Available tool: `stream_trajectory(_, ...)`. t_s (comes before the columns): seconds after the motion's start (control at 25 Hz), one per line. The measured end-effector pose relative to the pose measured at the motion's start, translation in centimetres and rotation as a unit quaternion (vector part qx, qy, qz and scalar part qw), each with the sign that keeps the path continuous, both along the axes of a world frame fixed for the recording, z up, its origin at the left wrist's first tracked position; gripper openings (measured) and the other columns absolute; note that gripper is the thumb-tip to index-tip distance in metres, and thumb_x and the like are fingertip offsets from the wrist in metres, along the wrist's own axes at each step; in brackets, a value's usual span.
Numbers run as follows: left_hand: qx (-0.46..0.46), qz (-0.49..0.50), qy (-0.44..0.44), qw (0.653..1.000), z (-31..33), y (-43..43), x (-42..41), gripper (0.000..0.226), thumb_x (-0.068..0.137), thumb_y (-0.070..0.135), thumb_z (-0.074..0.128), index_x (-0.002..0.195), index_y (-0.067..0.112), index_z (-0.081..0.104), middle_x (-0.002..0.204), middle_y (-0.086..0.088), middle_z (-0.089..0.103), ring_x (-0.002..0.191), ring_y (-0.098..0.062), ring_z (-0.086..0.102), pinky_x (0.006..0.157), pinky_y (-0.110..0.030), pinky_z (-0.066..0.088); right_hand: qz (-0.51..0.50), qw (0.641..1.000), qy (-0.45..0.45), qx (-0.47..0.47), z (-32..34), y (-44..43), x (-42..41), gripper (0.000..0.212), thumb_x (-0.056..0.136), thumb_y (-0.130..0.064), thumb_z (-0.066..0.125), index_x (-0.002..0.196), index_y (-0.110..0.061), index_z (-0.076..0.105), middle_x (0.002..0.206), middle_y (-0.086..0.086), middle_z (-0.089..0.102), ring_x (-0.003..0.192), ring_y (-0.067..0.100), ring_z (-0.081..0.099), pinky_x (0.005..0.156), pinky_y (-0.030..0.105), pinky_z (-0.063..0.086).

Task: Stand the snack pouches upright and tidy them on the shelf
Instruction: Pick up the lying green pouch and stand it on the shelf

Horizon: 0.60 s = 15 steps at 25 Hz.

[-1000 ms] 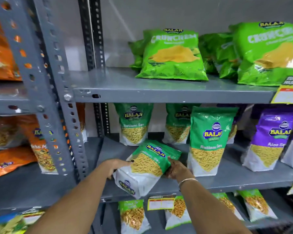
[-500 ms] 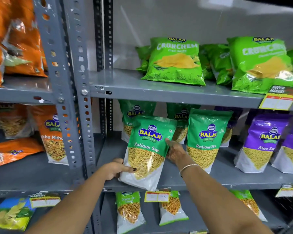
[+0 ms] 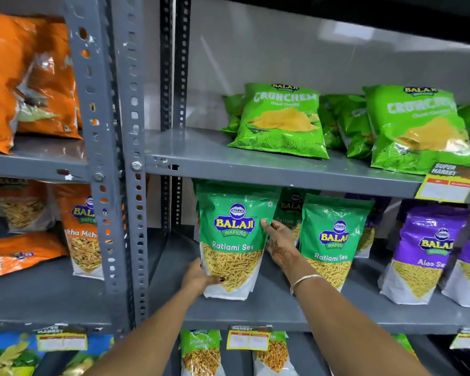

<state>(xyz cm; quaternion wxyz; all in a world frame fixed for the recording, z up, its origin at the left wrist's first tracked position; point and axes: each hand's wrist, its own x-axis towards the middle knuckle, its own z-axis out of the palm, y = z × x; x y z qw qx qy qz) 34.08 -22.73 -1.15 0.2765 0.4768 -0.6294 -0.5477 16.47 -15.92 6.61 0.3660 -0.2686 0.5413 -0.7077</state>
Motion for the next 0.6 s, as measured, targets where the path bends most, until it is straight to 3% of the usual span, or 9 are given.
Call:
stream_trajectory(0.12,-0.012,0.022,0.017,1.0,-1.3,-1.1,-1.6,0.053,0.061,-0.006,0.078,0.109,0.004,0.057,0.122,-0.022,0.064,0.111,-0.031,0.061,0.088,-0.034,0.049,0.028,0.999,-0.016,-0.014,-1.2,-1.3,-1.5,0.072,0.031,-0.042,0.091,0.09,-0.008,0.069,0.096,0.014,0.073,0.091,0.029,0.068,0.093,0.045,0.052)
stream_trajectory(0.2,-0.03,0.031,0.002,0.999,-2.3,-1.5,-2.0,0.047,0.061,-0.004,0.079,0.097,0.011,0.053,0.12,-0.022,0.065,0.109,-0.031,0.062,0.083,-0.032,0.049,0.056,0.998,-0.02,-0.023,-2.6,-1.8,-2.4,0.085,0.018,-0.044,0.092,0.091,-0.006,0.069,0.081,0.006,0.077,0.076,0.022,0.072,0.085,0.041,0.055)
stream_trajectory(0.32,-0.041,0.037,-0.01,0.998,-3.7,-1.4,-2.2,0.046,0.06,0.002,0.081,0.097,0.012,0.054,0.118,-0.019,0.067,0.107,-0.031,0.063,0.086,-0.039,0.052,0.086,0.995,-0.034,-0.033,-3.5,-1.4,-2.7,0.08,0.023,-0.042,0.092,0.091,-0.006,0.068,0.078,0.004,0.077,0.071,0.018,0.073,0.072,0.033,0.061)
stream_trajectory(0.4,-0.047,0.035,-0.019,0.998,-4.0,-1.3,-2.0,0.048,0.06,0.006,0.082,0.098,0.012,0.053,0.12,-0.017,0.066,0.109,-0.03,0.062,0.086,-0.039,0.052,0.103,0.994,-0.026,-0.018,-3.3,-0.5,-2.6,0.068,0.04,-0.039,0.09,0.095,-0.007,0.066,0.087,0.004,0.077,0.081,0.019,0.072,0.072,0.03,0.059)
stream_trajectory(0.48,-0.041,0.014,-0.03,0.999,-4.2,-1.5,-1.5,0.063,0.057,0.012,0.084,0.112,0.009,0.053,0.125,-0.014,0.063,0.114,-0.03,0.059,0.09,-0.038,0.05,0.107,0.994,-0.021,0.024,-4.2,0.4,-2.6,0.039,0.07,-0.026,0.077,0.101,-0.01,0.06,0.105,0.004,0.069,0.1,0.019,0.063,0.088,0.032,0.053)
stream_trajectory(0.52,-0.036,-0.002,-0.031,0.999,-4.3,-1.8,-1.3,0.074,0.056,0.012,0.085,0.121,0.007,0.05,0.128,-0.013,0.06,0.117,-0.03,0.057,0.092,-0.036,0.049,0.111,0.992,0.0,0.066,-5.3,0.7,-2.7,0.039,0.075,-0.022,0.073,0.108,-0.01,0.056,0.116,0.004,0.064,0.11,0.02,0.058,0.099,0.034,0.046)
stream_trajectory(0.6,-0.021,-0.034,-0.02,0.999,-4.6,-2.1,-1.0,0.08,0.053,0.011,0.085,0.124,0.006,0.048,0.128,-0.013,0.06,0.119,-0.03,0.055,0.091,-0.033,0.046,0.143,0.975,0.074,0.151,-8.1,1.2,-2.3,0.065,0.067,-0.018,0.08,0.123,-0.008,0.051,0.13,0.006,0.058,0.122,0.024,0.052,0.105,0.037,0.042)
